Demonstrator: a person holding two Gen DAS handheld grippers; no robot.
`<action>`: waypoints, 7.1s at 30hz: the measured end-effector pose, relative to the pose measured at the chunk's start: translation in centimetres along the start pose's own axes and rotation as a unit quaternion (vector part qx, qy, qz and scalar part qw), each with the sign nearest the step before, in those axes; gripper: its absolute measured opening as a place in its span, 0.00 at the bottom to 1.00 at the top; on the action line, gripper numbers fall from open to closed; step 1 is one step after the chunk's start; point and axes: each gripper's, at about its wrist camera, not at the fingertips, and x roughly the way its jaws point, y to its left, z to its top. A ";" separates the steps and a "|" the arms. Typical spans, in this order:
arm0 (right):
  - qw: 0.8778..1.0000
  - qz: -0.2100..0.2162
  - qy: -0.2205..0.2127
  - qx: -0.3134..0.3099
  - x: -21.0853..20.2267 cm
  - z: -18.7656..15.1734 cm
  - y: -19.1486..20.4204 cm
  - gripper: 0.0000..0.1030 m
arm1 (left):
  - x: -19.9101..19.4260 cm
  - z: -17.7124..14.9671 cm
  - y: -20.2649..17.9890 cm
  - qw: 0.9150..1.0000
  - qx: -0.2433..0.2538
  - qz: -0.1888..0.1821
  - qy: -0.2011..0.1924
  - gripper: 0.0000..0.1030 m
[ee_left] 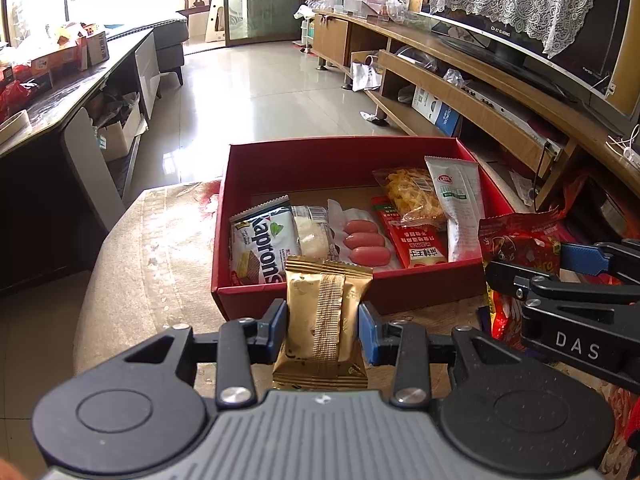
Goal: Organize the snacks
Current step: 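Carry the gold packet and the red candy bag over the red box, then lower both packets into the red box and open both grippers, then grasp the blue WAFER BISCUIT packet with the left gripper while the right gripper approaches the small white packet, then grasp the small white printed packet with the right gripper, then carry the blue packet and the white packet over the red box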
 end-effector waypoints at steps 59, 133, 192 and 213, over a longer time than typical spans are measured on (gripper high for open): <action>0.999 0.008 0.000 0.044 11.0 4.6 -1.9 0.59 | 9.6 6.3 -1.1 0.999 0.024 0.031 -0.018 0.33; 0.992 -0.028 -0.010 0.127 -6.1 -5.4 -16.6 0.77 | 6.6 -2.8 -16.5 0.944 0.166 -0.246 0.146 0.52; 0.976 -0.068 0.179 0.105 -1.2 -13.1 -5.6 0.55 | -0.9 -12.0 -7.4 0.982 0.127 -0.065 0.123 0.59; 0.991 0.013 0.063 0.118 -4.0 -5.8 -2.2 0.52 | -3.4 -4.6 -4.4 0.994 0.072 -0.078 0.027 0.59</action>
